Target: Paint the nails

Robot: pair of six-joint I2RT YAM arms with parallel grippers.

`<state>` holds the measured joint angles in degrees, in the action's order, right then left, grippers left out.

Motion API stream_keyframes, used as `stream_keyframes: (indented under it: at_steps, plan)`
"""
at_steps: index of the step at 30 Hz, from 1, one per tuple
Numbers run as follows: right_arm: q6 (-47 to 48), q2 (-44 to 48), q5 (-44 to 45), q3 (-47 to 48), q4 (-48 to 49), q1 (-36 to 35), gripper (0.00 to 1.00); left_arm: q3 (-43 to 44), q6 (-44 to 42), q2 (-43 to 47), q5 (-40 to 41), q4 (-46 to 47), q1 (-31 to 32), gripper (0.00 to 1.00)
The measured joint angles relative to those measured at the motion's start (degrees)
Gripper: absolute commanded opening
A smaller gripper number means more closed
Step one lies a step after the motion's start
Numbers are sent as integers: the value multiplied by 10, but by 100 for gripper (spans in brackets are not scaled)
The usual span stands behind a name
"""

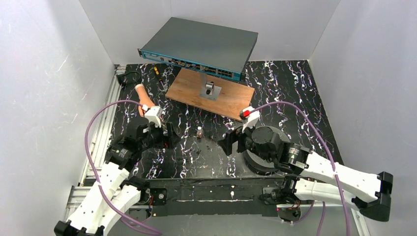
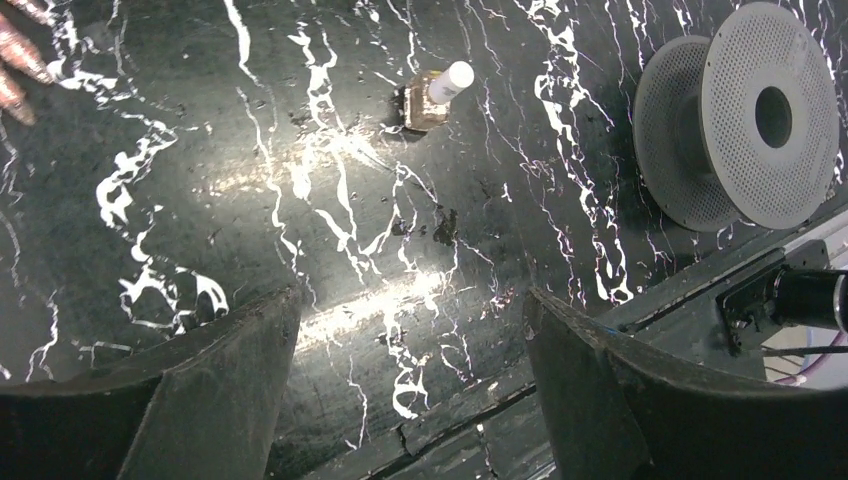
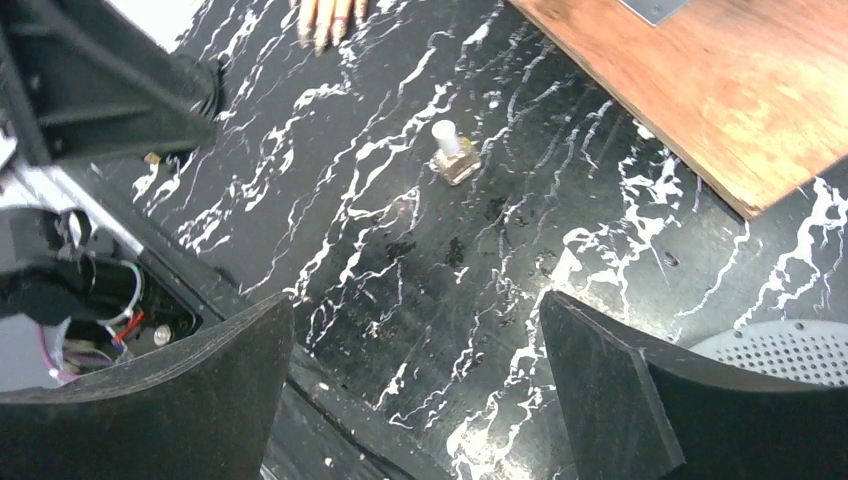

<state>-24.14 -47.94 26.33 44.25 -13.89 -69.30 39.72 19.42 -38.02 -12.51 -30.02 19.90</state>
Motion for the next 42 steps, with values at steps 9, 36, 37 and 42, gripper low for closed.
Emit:
stream_keyframes:
  at_steps: [9,36,37,42]
  plan:
    - [-35,71,-146,-48,-24,142,100,0,-4,-103,69,85,144,75]
    - [-30,122,-185,-57,-73,146,100,81,-58,-469,195,252,226,48]
    - [-29,123,-186,-57,-74,146,100,87,-60,-478,195,256,226,47]
    - [-29,131,-190,-57,-84,146,100,104,-70,-516,198,261,226,42]
